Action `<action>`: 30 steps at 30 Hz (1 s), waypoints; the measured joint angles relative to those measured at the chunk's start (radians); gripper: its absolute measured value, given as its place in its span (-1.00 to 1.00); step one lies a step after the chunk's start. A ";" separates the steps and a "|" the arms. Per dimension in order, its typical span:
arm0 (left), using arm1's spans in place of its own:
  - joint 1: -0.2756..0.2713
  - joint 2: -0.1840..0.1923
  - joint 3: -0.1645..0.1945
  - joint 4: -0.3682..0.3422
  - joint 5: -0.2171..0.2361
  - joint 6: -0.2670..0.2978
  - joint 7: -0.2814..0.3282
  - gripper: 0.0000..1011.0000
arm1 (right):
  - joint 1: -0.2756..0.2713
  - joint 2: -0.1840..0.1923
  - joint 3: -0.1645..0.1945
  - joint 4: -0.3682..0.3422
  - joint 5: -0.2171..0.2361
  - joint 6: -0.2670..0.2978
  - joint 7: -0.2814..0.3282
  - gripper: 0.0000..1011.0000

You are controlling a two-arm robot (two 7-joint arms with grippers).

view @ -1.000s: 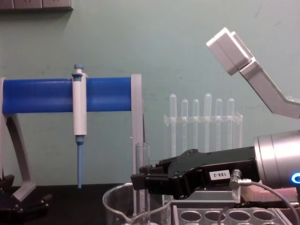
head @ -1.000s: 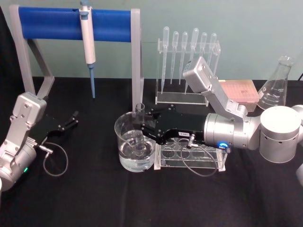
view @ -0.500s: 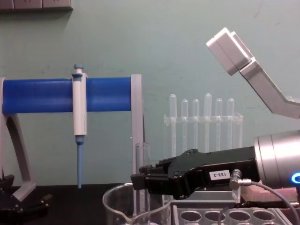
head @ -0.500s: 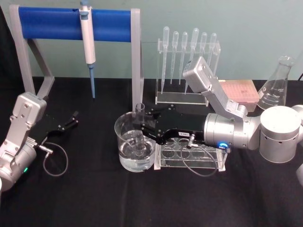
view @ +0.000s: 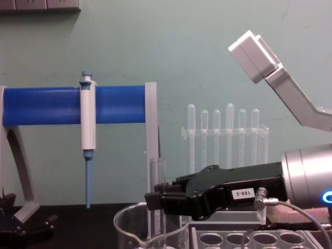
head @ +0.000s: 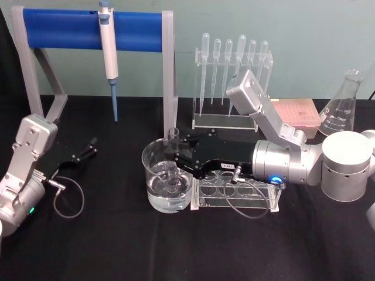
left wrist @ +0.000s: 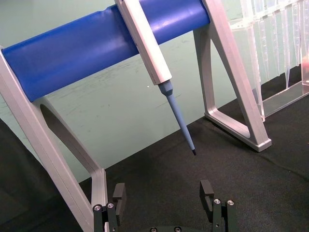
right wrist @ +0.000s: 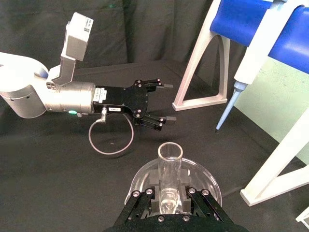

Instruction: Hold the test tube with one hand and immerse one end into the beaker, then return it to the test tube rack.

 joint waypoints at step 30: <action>0.000 0.000 0.000 0.000 0.000 0.000 0.000 0.98 | 0.000 0.000 0.000 0.000 0.000 0.000 0.000 -0.52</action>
